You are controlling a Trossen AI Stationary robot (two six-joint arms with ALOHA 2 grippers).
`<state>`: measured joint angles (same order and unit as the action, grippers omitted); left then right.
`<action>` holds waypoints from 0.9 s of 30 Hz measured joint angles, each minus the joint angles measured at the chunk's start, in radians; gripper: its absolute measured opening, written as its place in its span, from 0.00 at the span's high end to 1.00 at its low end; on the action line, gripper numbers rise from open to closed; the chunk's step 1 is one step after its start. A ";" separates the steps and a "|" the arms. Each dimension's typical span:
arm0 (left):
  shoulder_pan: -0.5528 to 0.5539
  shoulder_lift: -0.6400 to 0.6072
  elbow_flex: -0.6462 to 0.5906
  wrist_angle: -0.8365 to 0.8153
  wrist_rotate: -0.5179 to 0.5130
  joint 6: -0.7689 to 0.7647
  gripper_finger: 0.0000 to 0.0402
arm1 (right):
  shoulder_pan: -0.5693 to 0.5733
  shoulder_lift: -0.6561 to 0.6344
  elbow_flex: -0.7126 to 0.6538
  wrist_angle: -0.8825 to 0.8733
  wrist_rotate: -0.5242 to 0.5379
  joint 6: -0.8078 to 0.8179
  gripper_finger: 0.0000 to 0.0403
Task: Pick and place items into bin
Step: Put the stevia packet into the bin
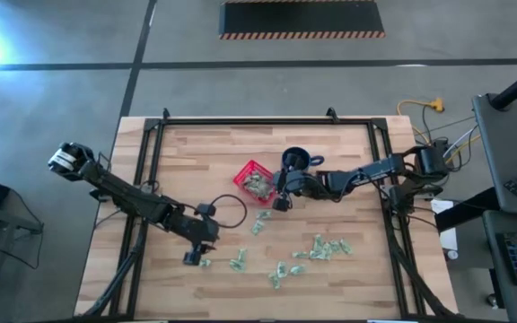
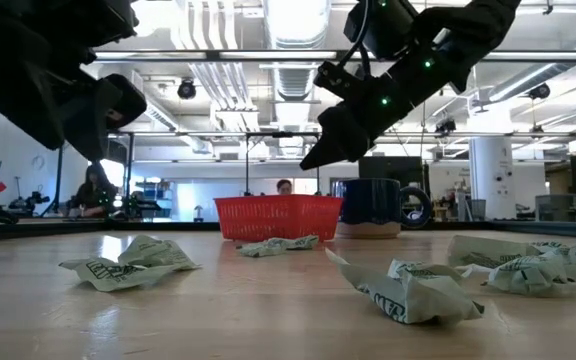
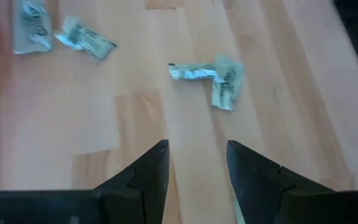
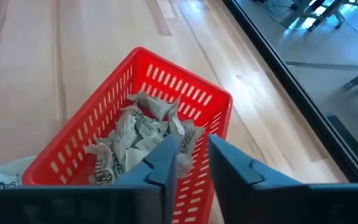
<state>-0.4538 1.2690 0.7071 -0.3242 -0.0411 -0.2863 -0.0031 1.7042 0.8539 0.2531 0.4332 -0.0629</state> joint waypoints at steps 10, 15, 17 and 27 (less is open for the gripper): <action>-0.079 0.001 0.000 -0.031 0.119 -0.143 0.64 | 0.058 -0.029 0.000 -0.011 -0.079 -0.065 0.68; -0.157 0.005 0.000 -0.015 0.041 -0.165 0.64 | 0.111 -0.035 0.000 -0.011 -0.079 -0.112 0.67; -0.180 0.016 0.000 0.001 0.000 -0.168 0.64 | 0.128 -0.035 0.000 -0.012 -0.079 -0.117 0.67; -0.203 0.163 -0.001 0.055 -0.041 -0.152 0.64 | 0.150 -0.035 0.001 -0.013 -0.075 -0.086 0.67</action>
<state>-0.6563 1.4319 0.7064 -0.2689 -0.0821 -0.4385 0.1467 1.6691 0.8547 0.2398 0.3580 -0.1486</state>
